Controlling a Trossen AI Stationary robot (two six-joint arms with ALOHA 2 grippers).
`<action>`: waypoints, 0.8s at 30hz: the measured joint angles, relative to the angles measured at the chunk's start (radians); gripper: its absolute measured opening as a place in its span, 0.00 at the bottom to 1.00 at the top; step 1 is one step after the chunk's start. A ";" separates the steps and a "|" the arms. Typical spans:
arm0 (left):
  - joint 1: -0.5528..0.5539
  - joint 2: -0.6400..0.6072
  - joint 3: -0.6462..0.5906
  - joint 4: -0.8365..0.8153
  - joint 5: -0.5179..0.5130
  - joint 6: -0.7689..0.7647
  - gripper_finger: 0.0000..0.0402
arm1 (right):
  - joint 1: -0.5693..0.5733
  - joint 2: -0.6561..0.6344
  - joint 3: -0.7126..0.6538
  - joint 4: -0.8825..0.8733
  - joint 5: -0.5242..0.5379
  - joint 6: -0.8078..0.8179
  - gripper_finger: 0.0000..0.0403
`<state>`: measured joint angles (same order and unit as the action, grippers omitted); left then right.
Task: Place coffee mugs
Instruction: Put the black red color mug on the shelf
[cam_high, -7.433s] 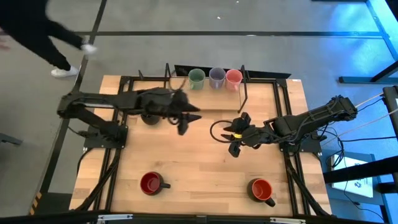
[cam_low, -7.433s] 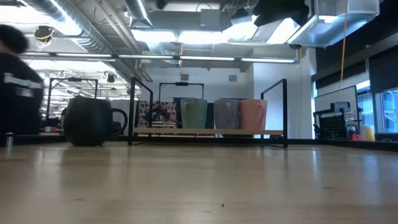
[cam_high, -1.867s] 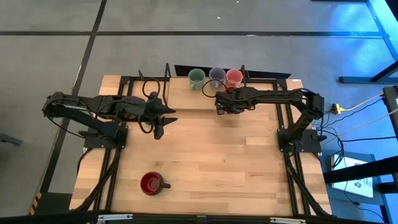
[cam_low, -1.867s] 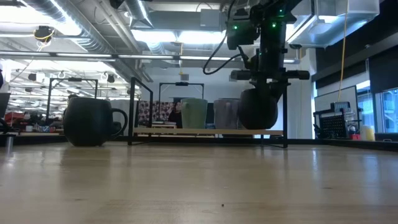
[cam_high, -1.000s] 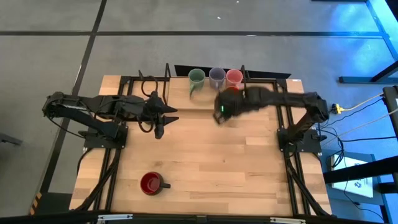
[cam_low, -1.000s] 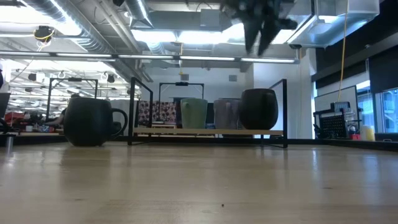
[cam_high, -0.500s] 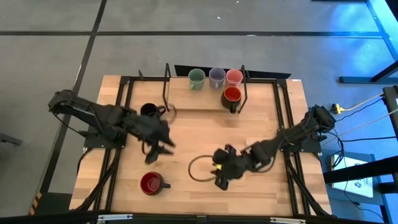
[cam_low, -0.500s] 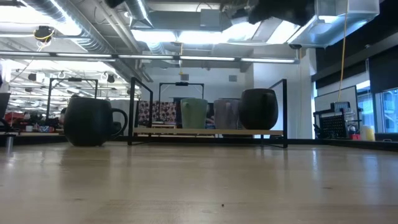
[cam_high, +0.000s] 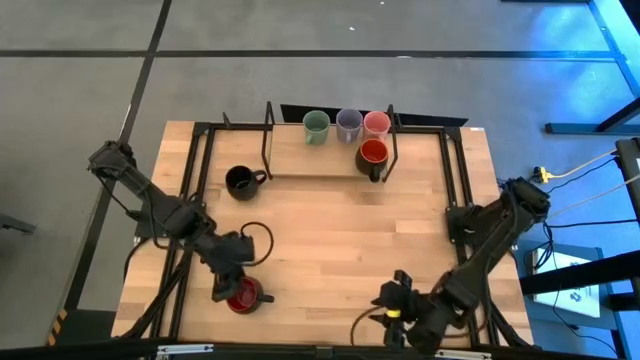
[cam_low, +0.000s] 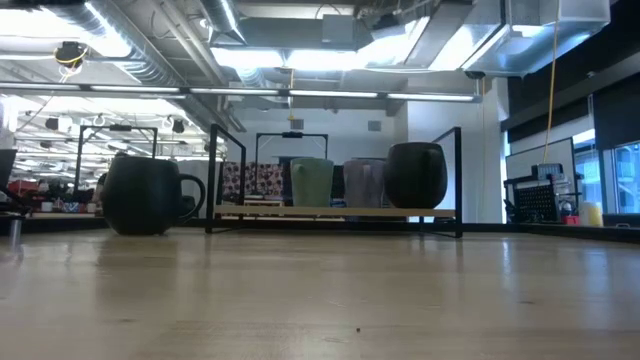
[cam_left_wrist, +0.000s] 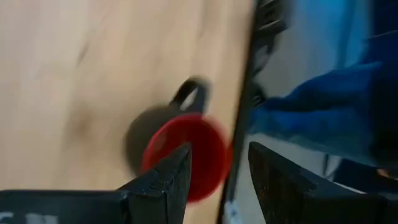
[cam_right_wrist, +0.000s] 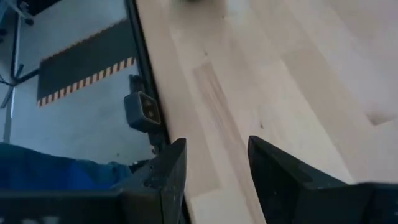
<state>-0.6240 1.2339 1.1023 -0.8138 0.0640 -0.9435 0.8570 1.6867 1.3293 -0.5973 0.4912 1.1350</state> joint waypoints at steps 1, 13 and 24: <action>-0.007 0.000 0.000 -0.034 -0.007 -0.019 0.38 | 0.013 0.000 0.000 -0.002 0.015 0.009 0.39; -0.010 0.059 0.000 -0.206 -0.071 -0.115 0.49 | 0.070 0.000 0.000 0.001 0.046 0.092 0.39; -0.060 0.237 0.000 -0.183 -0.096 0.004 0.51 | 0.072 0.000 0.000 -0.013 0.050 0.098 0.39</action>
<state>-0.6845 1.4712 1.1019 -0.9964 -0.0322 -0.9398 0.9291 1.6867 1.3293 -0.6107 0.5407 1.2331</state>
